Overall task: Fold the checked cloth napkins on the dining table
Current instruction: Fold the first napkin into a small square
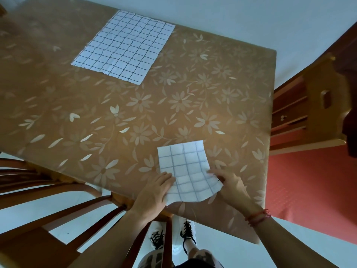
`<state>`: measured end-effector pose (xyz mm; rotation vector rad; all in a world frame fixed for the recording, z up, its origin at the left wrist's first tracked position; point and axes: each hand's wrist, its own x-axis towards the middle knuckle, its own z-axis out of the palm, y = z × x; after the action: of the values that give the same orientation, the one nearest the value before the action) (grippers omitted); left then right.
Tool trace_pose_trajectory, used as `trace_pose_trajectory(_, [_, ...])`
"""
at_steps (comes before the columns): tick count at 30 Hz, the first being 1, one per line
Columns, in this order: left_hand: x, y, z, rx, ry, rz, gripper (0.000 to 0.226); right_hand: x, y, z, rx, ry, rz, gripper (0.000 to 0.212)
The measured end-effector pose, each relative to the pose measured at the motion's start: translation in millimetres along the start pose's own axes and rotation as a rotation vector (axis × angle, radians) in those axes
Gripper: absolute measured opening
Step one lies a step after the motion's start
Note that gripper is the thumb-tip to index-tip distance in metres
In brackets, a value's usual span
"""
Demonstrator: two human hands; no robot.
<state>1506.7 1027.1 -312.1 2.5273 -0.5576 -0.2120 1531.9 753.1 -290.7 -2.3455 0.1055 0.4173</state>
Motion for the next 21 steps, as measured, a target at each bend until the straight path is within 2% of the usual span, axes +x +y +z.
trace_pose_trajectory(4, [-10, -5, -2, 0.092, 0.044, 0.027, 0.055, -3, 3, 10, -0.208, 0.018, -0.207, 0.029])
trace_pose_trajectory(9, [-15, -5, -3, 0.095, 0.066, -0.034, 0.055, -3, 2, 15, -0.318, -0.009, -0.377, 0.038])
trace_pose_trajectory(12, [-14, -5, -3, 0.081, 0.142, -0.049, 0.042, -1, 1, 16, -0.249, -0.019, -0.332, 0.026])
trace_pose_trajectory(18, [-9, -8, -6, 0.019, 0.191, -0.144, 0.036, 3, -8, 5, -0.193, -0.066, -0.113, 0.016])
trace_pose_trajectory(21, [-3, -7, -11, -0.034, 0.194, -0.230, 0.015, 8, -8, 3, -0.169, -0.053, -0.099, 0.016])
